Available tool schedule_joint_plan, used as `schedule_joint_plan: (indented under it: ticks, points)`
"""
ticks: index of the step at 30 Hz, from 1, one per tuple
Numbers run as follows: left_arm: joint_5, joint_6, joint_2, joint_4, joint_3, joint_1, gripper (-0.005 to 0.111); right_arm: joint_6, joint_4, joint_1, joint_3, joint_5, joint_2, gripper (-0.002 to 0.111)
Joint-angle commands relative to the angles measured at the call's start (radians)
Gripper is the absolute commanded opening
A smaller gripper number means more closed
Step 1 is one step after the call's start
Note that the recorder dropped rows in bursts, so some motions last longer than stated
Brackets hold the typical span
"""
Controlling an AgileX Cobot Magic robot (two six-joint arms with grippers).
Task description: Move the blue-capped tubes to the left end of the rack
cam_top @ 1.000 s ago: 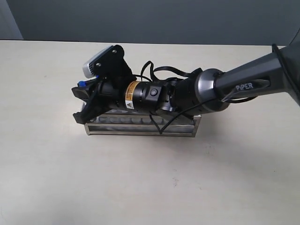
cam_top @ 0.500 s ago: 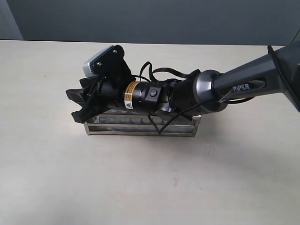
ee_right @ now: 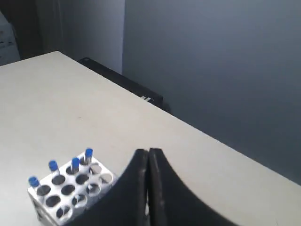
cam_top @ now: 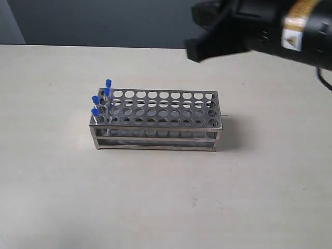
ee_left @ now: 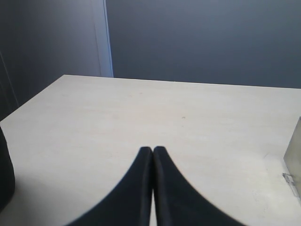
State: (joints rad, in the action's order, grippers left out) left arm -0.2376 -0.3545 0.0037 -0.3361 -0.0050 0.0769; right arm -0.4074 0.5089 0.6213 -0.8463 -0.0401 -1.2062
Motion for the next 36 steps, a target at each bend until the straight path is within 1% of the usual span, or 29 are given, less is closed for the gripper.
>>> schedule_joint_plan:
  ticks: [1, 3, 6, 9, 11, 14, 16, 17, 18, 19, 21, 23, 25, 27, 29, 31, 33, 36]
  points:
    - [-0.002, -0.002, -0.004, 0.002, 0.003, -0.009, 0.000, -0.033, -0.077, -0.012, 0.191, 0.108, 0.244, 0.000]
    - [-0.002, -0.002, -0.004, 0.002, 0.003, -0.009, 0.000, -0.035, -0.120, -0.012, 0.249, 0.168, 0.328, 0.000]
    - [-0.002, -0.002, -0.004, 0.002, 0.003, -0.009, 0.000, -0.037, -0.122, -0.012, 0.290, 0.255, 0.417, 0.000]
    - [-0.002, -0.002, -0.004, 0.002, 0.003, -0.009, 0.000, -0.040, -0.075, -0.012, 0.290, 0.369, 0.478, 0.000]
    - [-0.002, -0.002, -0.004, 0.002, 0.003, -0.009, 0.000, -0.101, -0.090, -0.012, 0.290, 0.395, 0.514, 0.000]
    - [-0.002, -0.002, -0.004, 0.002, 0.003, -0.009, 0.000, -0.101, -0.063, -0.012, 0.302, 0.403, 0.563, 0.000]
    - [0.001, -0.002, -0.004, 0.004, 0.003, -0.009, 0.000, -0.101, -0.036, -0.035, 0.332, 0.362, 0.602, 0.000]
    - [0.000, -0.002, -0.004, 0.002, 0.003, -0.009, 0.000, -0.101, -0.037, -0.072, 0.360, 0.319, 0.620, 0.000]
    - [-0.002, -0.002, -0.004, 0.002, 0.003, -0.009, 0.000, -0.106, -0.044, -0.130, 0.396, 0.263, 0.633, 0.000]
    - [-0.002, -0.002, -0.004, 0.002, 0.003, -0.009, 0.000, -0.113, -0.069, -0.201, 0.431, 0.191, 0.644, 0.000]
    - [-0.002, -0.002, -0.004, 0.002, 0.003, -0.009, 0.000, -0.113, -0.178, -0.346, 0.535, 0.061, 0.677, 0.000]
    - [-0.002, -0.002, -0.004, 0.002, 0.003, -0.009, 0.000, -0.113, -0.264, -0.449, 0.636, -0.021, 0.720, 0.000]
    - [-0.002, -0.002, -0.004, 0.002, 0.003, -0.009, 0.000, -0.113, -0.284, -0.521, 0.738, -0.053, 0.782, 0.000]
    - [-0.002, -0.002, -0.004, 0.002, 0.003, -0.009, 0.000, -0.110, -0.284, -0.564, 0.819, -0.047, 0.850, 0.000]
    - [-0.002, -0.002, -0.004, 0.002, 0.003, -0.009, 0.000, -0.107, -0.284, -0.600, 0.846, -0.040, 0.921, 0.000]
    - [-0.002, -0.002, -0.004, 0.002, 0.003, -0.009, 0.000, -0.102, -0.284, -0.635, 0.846, 0.069, 0.985, 0.000]
    - [-0.002, -0.002, -0.004, 0.002, 0.003, -0.009, 0.000, -0.074, -0.276, -0.662, 0.846, 0.114, 1.035, 0.000]
    - [-0.002, -0.002, -0.004, 0.002, 0.003, -0.009, 0.000, -0.052, -0.274, -0.703, 0.846, 0.252, 1.107, 0.000]
